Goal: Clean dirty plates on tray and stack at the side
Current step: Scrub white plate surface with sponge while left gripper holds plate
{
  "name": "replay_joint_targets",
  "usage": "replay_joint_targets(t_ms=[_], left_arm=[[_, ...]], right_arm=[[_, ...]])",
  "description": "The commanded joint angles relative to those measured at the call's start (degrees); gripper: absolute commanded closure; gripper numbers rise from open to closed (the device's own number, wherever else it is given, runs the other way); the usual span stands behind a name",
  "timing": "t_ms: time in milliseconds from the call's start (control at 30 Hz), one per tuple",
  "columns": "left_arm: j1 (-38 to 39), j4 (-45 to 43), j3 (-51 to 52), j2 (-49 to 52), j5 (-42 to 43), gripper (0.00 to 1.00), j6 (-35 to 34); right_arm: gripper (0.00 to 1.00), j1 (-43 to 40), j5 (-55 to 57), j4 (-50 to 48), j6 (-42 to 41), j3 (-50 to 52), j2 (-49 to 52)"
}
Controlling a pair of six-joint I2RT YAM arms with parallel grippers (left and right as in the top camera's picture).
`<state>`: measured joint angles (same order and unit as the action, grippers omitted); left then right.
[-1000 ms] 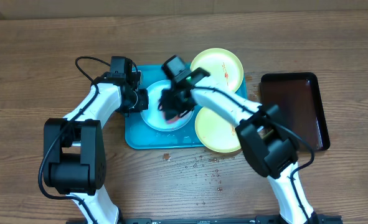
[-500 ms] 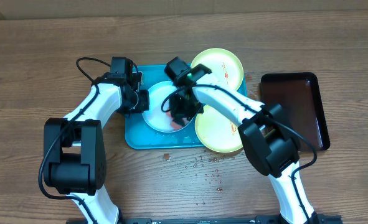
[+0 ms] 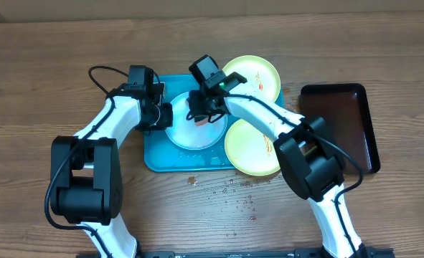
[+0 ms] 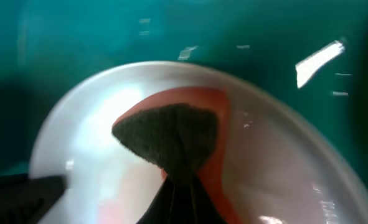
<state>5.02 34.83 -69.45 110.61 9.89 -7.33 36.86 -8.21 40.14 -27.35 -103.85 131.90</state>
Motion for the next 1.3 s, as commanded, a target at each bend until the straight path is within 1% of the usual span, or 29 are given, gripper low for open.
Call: replay_joint_targets(t_ms=[0,133,333,433,533,633,700,800,933,1067,1167,1267], left_arm=[[0.13,0.44,1.31,1.60,-1.49,0.96,0.07],[0.13,0.46,1.31,1.60,-1.49,0.96,0.09],[0.13,0.48,1.31,1.60,-1.51,0.96,0.13],[0.13,0.48,1.31,1.60,-1.49,0.96,0.55],[0.13,0.48,1.31,1.60,-1.49,0.96,0.55],[0.13,0.48,1.31,1.60,-1.51,0.96,0.57],[0.13,0.48,1.31,1.60,-1.49,0.96,0.94],[0.13,0.50,1.31,1.60,-1.51,0.96,0.98],[0.13,0.50,1.31,1.60,-1.49,0.96,0.96],[0.13,0.50,1.31,1.60,-1.49,0.96,0.96],[0.13,0.48,1.31,1.60,-1.46,0.96,0.96],[0.13,0.50,1.31,1.60,-1.46,0.96,0.96]], right_arm=[[0.96,3.06,-7.19,-0.17,0.96,0.07,0.90],[0.96,5.14,-13.25,1.88,3.54,0.04,0.90],[0.96,4.22,-12.15,9.57,5.38,-0.28,0.87],[0.96,1.77,-6.40,15.30,5.38,-1.33,0.87],[0.96,-0.76,2.64,20.48,5.35,-3.65,0.87],[0.96,-2.82,10.40,22.51,5.40,-5.95,0.87],[0.96,-3.65,11.61,20.98,6.93,-6.27,0.87],[0.96,-4.00,10.49,17.33,7.06,-5.84,0.90],[0.96,-3.02,3.26,10.69,7.02,-4.22,0.90],[0.96,-0.74,-1.57,5.09,6.16,-2.91,1.42],[0.96,1.27,-5.29,2.84,6.16,-2.91,2.67],[0.96,2.49,-8.31,3.26,6.16,-2.91,3.48]])
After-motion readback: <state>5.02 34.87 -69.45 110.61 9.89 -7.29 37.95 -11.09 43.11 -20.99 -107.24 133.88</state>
